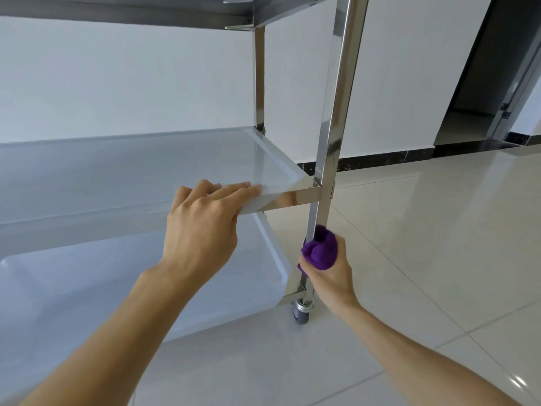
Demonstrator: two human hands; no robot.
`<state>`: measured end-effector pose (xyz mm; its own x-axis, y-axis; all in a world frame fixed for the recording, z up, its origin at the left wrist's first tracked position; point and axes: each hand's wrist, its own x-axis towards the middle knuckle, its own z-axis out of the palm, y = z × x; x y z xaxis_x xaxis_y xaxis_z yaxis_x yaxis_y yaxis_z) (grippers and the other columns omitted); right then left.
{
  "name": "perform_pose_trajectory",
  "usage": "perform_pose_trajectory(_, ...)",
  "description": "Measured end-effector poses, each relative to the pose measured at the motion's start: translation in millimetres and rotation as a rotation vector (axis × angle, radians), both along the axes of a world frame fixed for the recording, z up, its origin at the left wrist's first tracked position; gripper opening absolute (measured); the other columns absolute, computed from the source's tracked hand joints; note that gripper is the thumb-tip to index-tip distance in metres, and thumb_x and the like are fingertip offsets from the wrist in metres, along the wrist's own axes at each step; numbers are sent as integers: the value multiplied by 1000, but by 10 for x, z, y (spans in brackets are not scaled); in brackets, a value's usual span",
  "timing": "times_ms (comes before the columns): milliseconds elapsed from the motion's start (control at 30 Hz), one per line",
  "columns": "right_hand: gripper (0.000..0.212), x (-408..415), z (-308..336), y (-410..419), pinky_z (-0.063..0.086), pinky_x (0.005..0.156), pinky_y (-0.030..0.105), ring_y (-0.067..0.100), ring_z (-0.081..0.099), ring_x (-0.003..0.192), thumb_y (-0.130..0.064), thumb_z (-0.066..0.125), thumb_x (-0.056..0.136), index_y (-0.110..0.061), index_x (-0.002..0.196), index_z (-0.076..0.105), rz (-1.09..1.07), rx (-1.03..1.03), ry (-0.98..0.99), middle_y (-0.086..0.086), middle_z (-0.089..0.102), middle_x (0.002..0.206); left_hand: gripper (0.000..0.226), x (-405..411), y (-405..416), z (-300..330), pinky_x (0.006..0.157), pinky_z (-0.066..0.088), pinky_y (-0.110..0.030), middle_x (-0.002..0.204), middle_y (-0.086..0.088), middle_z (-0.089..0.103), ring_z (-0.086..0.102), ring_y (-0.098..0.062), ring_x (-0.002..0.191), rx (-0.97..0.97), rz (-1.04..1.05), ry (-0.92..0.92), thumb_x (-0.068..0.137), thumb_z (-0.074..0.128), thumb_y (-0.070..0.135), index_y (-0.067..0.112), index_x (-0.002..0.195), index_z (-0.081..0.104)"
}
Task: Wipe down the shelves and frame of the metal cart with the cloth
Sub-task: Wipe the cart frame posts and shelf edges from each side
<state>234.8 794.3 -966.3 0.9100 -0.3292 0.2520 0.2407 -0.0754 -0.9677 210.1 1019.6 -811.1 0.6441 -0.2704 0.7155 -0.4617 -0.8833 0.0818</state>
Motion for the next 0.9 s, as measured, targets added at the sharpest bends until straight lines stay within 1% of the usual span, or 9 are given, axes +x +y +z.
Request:
perform_pose_trajectory(167,56,-103,-277,-63,55,59,18,10,72,76,-16,78,74,-57,104,54,38,-55,111,-13,71,94,39,27,-11,-15,78,28,-30,123,12,67,61,-27,98,-2,-7,-16,97,53,6,30,125,66)
perform_pose_trajectory(267,53,-48,-60,-21,58,58,24,9,71,72,-12,81,75,-51,101,57,17,1,38,-13,70,91,38,37,-15,-24,79,27,-30,124,13,67,60,-26,100,2,-6,-27,98,53,7,30,126,66)
perform_pose_trajectory(333,52,65,232,25,60,61,29,11,72,80,-15,85,72,-43,106,58,-37,97,-79,-15,69,94,38,46,-15,-41,80,27,-30,124,13,66,60,-27,101,3,-8,-31,98,53,8,30,126,65)
perform_pose_trajectory(400,56,175,521,69,59,61,23,4,69,89,-22,87,68,-42,110,56,-114,87,-181,-21,66,100,39,58,-12,-51,80,27,-31,125,13,66,60,-27,101,2,-19,-36,97,53,7,30,126,65)
perform_pose_trajectory(467,60,223,597,112,59,63,24,2,67,94,-24,84,66,-44,113,53,-154,64,-218,-24,64,103,39,73,-1,-57,80,29,-32,125,14,66,60,-28,101,0,-27,-43,97,53,7,30,126,65)
perform_pose_trajectory(567,69,160,246,110,62,74,35,6,66,98,-14,81,68,-48,118,48,-163,-14,-102,-23,64,107,39,88,23,-69,81,29,-32,125,14,66,60,-28,103,6,-30,-56,97,53,7,30,126,65)
perform_pose_trajectory(633,71,89,-33,90,62,74,40,4,66,96,-10,79,67,-51,116,48,-118,-49,10,-21,66,106,38,95,26,-72,82,31,-34,127,13,65,60,-28,105,17,-32,-60,99,52,9,29,128,64)
perform_pose_trajectory(800,68,66,-150,55,54,54,20,-3,64,76,-7,73,63,-53,108,50,-64,-90,93,-24,66,92,42,110,139,-78,90,37,-37,136,8,59,57,-28,115,64,-89,-50,97,54,14,27,138,54)
perform_pose_trajectory(900,66,89,-140,-36,51,52,17,1,66,69,-5,72,62,-48,109,52,-14,-131,88,-20,67,89,64,105,386,-118,96,38,-43,139,-1,55,53,-32,119,157,-10,-102,83,71,12,23,141,48)
